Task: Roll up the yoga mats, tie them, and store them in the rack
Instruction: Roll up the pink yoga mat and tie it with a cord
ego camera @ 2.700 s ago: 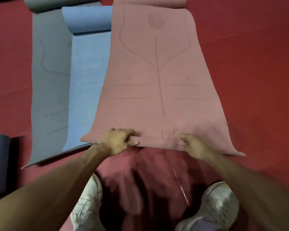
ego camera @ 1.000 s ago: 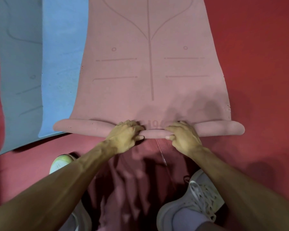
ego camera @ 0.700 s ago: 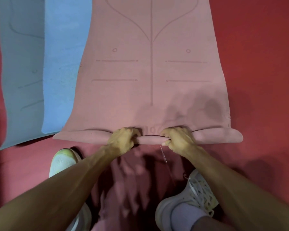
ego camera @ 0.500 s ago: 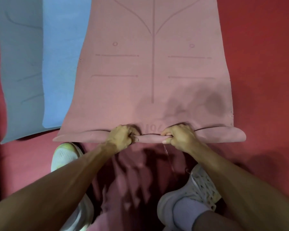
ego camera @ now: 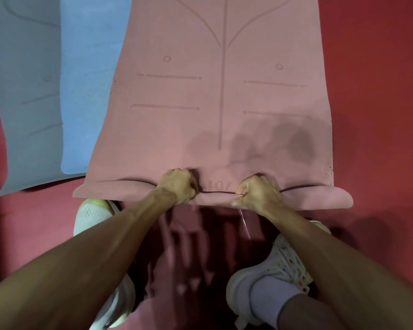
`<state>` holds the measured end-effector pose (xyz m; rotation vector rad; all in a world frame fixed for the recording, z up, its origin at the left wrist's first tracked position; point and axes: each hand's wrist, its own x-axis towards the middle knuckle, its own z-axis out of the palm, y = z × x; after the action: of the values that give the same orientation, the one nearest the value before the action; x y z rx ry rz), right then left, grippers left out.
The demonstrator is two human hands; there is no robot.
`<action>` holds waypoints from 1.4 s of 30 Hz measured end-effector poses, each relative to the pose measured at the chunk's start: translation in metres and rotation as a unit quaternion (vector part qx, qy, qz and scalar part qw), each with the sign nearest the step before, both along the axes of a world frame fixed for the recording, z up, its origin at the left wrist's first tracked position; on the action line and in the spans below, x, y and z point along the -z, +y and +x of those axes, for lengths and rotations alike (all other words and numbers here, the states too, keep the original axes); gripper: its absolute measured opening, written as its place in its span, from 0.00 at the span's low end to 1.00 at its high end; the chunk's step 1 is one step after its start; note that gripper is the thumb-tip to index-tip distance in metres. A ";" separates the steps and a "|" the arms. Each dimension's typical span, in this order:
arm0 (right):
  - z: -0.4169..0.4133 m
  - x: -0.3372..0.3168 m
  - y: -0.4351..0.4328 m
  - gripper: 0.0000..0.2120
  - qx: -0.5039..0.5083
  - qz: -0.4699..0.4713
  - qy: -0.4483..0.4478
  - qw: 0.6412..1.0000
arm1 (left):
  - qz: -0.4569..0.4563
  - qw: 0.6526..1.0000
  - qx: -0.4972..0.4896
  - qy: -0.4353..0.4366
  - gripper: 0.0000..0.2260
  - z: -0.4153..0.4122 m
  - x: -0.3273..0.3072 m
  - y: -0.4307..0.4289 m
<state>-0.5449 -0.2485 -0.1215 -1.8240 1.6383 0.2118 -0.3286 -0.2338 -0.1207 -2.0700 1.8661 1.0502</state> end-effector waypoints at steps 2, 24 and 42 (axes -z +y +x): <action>-0.002 0.002 -0.002 0.17 0.005 0.005 0.010 1.000 | -0.015 1.000 -0.003 -0.018 0.11 -0.001 0.003 -0.004; 0.004 0.036 0.037 0.11 -0.073 -0.317 -0.074 0.943 | -0.312 0.936 0.149 -0.067 0.04 -0.003 0.009 0.033; 0.006 0.028 0.051 0.22 -0.134 -0.286 0.060 0.947 | -0.226 0.933 0.261 -0.096 0.15 0.008 0.006 0.031</action>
<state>-0.5387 -0.1977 -0.1492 -2.5195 1.6395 -0.0484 -0.3205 -0.2030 -0.1263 -1.6099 2.5118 0.2981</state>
